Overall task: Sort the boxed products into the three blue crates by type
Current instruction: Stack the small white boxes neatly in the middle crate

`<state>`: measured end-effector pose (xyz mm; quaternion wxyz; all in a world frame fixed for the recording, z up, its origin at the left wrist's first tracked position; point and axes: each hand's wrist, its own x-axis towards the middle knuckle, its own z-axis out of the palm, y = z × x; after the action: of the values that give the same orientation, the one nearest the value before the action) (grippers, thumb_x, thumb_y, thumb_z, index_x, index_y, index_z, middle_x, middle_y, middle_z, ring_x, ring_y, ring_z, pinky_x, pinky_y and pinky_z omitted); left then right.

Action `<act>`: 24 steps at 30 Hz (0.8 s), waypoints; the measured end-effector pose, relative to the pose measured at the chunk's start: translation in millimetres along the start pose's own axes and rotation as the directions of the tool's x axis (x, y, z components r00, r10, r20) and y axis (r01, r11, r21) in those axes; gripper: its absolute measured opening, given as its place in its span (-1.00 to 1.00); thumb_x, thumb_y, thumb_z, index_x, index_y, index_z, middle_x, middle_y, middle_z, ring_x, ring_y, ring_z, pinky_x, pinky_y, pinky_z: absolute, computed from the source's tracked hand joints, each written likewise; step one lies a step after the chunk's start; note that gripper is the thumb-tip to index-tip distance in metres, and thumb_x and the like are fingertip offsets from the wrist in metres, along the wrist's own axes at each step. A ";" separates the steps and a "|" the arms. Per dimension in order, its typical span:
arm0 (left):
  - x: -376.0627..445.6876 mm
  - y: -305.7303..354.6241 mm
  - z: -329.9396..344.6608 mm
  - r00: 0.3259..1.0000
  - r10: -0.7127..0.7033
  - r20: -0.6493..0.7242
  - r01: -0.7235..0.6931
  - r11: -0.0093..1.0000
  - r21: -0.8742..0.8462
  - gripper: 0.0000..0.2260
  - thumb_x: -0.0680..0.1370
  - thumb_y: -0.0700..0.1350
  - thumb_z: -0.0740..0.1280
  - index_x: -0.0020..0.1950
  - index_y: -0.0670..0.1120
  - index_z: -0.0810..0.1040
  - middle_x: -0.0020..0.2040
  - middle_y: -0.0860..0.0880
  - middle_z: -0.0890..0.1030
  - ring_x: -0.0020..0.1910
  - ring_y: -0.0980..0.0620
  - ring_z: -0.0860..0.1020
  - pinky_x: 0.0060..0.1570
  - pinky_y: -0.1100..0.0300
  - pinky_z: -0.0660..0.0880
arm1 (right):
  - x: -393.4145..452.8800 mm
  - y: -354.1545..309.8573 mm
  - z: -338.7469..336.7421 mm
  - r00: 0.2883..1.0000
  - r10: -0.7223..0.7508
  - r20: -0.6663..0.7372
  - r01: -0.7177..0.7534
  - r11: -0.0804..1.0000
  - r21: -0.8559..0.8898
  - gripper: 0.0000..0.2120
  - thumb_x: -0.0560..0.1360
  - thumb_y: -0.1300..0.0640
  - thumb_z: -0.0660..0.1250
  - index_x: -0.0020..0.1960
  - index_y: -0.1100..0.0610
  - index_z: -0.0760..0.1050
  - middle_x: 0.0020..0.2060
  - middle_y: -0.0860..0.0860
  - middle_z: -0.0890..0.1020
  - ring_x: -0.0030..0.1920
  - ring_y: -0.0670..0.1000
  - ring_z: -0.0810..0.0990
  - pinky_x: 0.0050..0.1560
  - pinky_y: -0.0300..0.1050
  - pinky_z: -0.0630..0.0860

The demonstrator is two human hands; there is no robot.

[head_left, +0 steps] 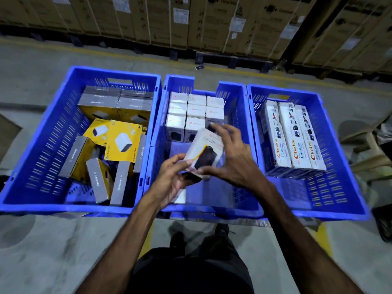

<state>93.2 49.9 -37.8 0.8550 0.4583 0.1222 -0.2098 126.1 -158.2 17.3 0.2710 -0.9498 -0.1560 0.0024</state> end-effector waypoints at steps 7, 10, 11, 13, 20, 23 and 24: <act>0.7 2.4 -7.9 0.991 -0.036 0.131 0.064 0.973 -0.220 -0.46 0.58 -0.16 0.38 0.48 -0.40 0.37 0.43 -0.43 0.48 0.41 -0.47 0.48 0.44 -0.33 0.40 | -3.6 6.7 8.4 0.928 0.316 0.200 -0.368 0.675 0.639 -0.29 0.46 -0.19 0.52 0.51 -0.02 0.37 0.09 -0.03 0.68 -0.01 -0.02 0.69 -0.13 -0.08 0.56; 4.4 3.1 -9.5 0.989 -0.009 0.149 0.037 0.981 -0.188 -0.49 0.42 -0.13 0.60 0.32 -0.26 0.60 0.37 -0.42 0.54 0.31 -0.43 0.54 0.41 -0.35 0.43 | -0.6 11.6 7.4 0.922 0.316 0.222 -0.382 0.657 0.650 -0.33 0.44 -0.15 0.46 0.49 0.04 0.43 0.07 -0.02 0.68 -0.07 -0.02 0.68 -0.22 -0.14 0.51; 6.0 2.7 -10.7 0.987 0.000 0.159 0.024 0.989 -0.149 -0.52 0.43 -0.13 0.59 0.31 -0.23 0.62 0.36 -0.41 0.55 0.29 -0.41 0.56 0.40 -0.35 0.44 | 0.4 14.1 4.8 0.924 0.303 0.234 -0.381 0.667 0.640 -0.33 0.44 -0.16 0.47 0.48 0.03 0.44 0.11 0.00 0.67 -0.09 -0.02 0.67 -0.22 -0.14 0.52; 10.3 0.2 -11.8 0.989 0.006 0.149 -0.002 1.000 -0.028 -0.51 0.51 -0.18 0.47 0.42 -0.23 0.53 0.39 -0.38 0.55 0.27 -0.35 0.58 0.36 -0.29 0.51 | 3.0 19.7 0.2 0.928 0.255 0.270 -0.370 0.696 0.615 -0.44 0.49 -0.11 0.51 0.44 -0.02 0.47 0.18 0.04 0.67 -0.17 -0.07 0.66 -0.19 -0.11 0.53; 15.4 -4.5 -22.6 0.913 0.407 -0.035 -0.262 0.649 0.714 -0.49 0.58 -0.14 0.46 0.53 -0.01 0.47 0.44 0.00 0.54 0.23 0.06 0.62 0.16 0.11 0.64 | 26.8 61.7 14.0 0.891 0.407 0.201 -0.453 0.772 0.446 -0.39 0.31 -0.01 0.63 0.29 0.00 0.50 0.21 0.18 0.55 0.08 0.17 0.65 -0.03 0.26 0.68; 9.2 -0.3 -22.7 0.808 0.581 0.096 -0.378 0.387 0.841 -0.65 0.59 -0.08 0.42 0.38 -0.07 0.59 0.27 0.01 0.60 0.19 0.06 0.62 0.14 0.05 0.62 | 50.7 88.0 33.6 0.858 0.490 0.154 -0.512 0.793 0.329 -0.37 0.26 -0.03 0.63 0.25 -0.05 0.45 0.02 0.17 0.56 0.02 0.20 0.64 -0.04 0.31 0.66; 6.5 1.9 -21.0 0.774 0.610 0.168 -0.399 0.264 0.878 -0.70 0.59 -0.10 0.41 0.33 -0.09 0.63 0.24 0.00 0.61 0.18 0.03 0.62 0.16 0.05 0.60 | 59.7 91.3 38.9 0.847 0.509 0.155 -0.531 0.790 0.307 -0.39 0.30 0.02 0.62 0.27 -0.05 0.44 -0.10 0.12 0.59 -0.07 0.17 0.65 -0.06 0.29 0.67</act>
<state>99.4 66.8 -50.6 0.4925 0.8625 -0.0709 0.0924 206.3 -193.9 -58.2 0.4135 -0.8944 0.1052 0.1341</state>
